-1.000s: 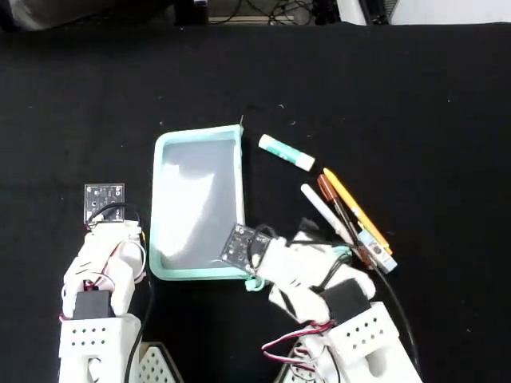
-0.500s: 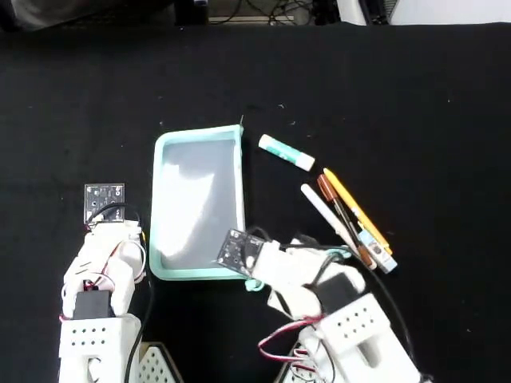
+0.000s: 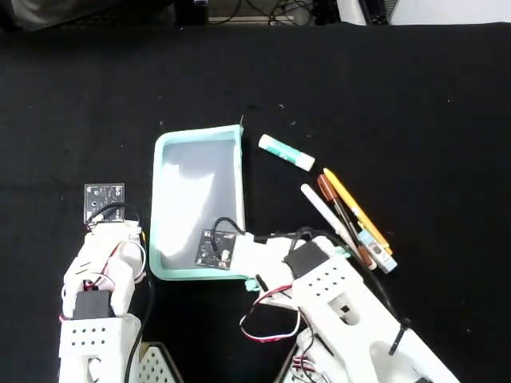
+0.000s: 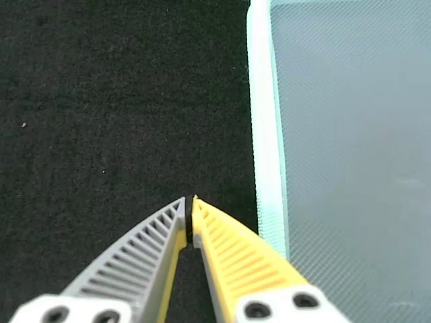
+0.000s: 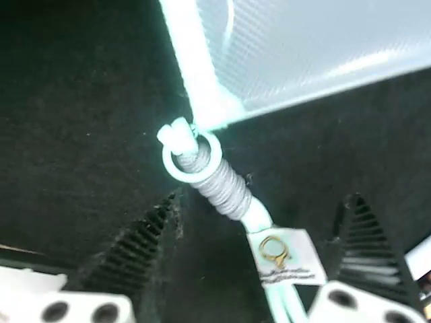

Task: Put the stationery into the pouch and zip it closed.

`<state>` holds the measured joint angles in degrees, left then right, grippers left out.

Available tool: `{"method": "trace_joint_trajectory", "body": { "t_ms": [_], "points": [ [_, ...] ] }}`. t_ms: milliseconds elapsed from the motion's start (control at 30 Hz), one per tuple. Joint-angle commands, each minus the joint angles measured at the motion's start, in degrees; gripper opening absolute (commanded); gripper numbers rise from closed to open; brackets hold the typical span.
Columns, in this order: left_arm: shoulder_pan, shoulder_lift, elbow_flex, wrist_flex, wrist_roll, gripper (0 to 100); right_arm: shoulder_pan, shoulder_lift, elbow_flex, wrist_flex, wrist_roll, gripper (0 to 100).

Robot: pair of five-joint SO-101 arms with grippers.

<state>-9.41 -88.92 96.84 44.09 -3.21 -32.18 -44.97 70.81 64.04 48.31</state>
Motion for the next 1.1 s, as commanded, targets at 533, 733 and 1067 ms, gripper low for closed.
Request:
{"method": "trace_joint_trajectory", "body": {
  "t_ms": [533, 733, 1067],
  "points": [
    [0.2, -0.4, 1.0, -0.7, -0.5, 3, -0.6, 0.3, 5.2, -9.7, 8.4, 34.2],
    [0.2, -0.4, 1.0, -0.7, -0.5, 3, -0.7, 0.3, 6.3, -8.9, 8.5, 18.8],
    [0.2, -0.4, 1.0, -0.7, -0.5, 3, 5.8, -0.1, 2.1, 0.4, 8.4, 1.5]
  ]
}}
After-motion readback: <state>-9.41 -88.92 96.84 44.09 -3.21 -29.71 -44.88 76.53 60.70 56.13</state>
